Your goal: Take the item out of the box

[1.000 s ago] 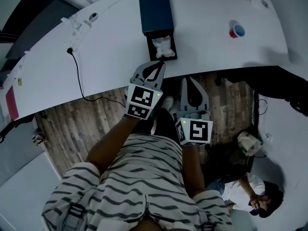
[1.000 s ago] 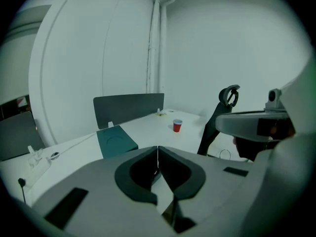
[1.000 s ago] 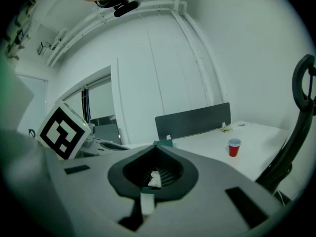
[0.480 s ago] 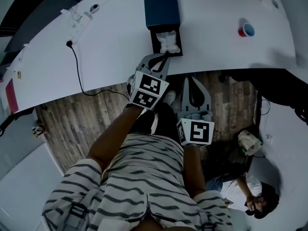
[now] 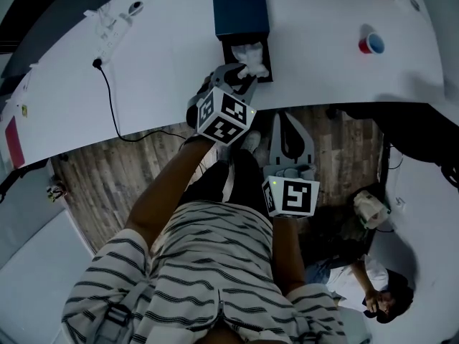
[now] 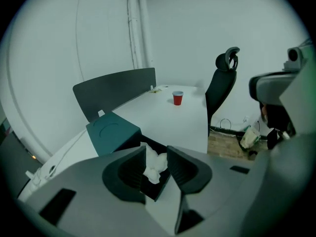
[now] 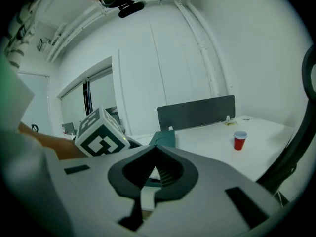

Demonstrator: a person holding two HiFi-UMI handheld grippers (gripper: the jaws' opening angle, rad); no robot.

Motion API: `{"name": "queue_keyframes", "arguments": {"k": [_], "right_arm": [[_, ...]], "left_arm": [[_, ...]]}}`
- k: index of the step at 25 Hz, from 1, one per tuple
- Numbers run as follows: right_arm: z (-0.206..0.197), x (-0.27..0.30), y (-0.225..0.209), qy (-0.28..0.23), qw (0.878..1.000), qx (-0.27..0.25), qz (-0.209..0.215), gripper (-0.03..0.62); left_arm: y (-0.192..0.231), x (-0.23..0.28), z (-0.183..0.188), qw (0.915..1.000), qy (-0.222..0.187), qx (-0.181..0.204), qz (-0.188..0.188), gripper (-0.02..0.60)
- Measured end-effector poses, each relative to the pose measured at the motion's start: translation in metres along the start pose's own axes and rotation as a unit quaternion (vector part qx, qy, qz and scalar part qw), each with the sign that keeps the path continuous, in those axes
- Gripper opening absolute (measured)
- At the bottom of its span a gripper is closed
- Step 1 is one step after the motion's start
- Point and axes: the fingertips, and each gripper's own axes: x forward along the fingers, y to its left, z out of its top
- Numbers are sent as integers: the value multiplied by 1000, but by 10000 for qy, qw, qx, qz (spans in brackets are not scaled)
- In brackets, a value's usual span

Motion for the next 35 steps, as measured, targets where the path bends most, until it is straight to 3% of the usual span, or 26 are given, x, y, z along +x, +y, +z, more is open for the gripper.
{"name": "queue_keyframes", "arguments": {"k": [8,15,35], "right_arm": [[-11,5,-2,136,9999,77,-49,18],[-12,13,-4,159,9999,27,-25,18],[-37,19,-26,433,9983,249,-305,18]], "left_arm": [[4,30,-9,9969,310,727,0,130],[8,61,-25,9836,939,1527,-175,129],[6,104,-49,9740,1401,1696,-549,129]]}}
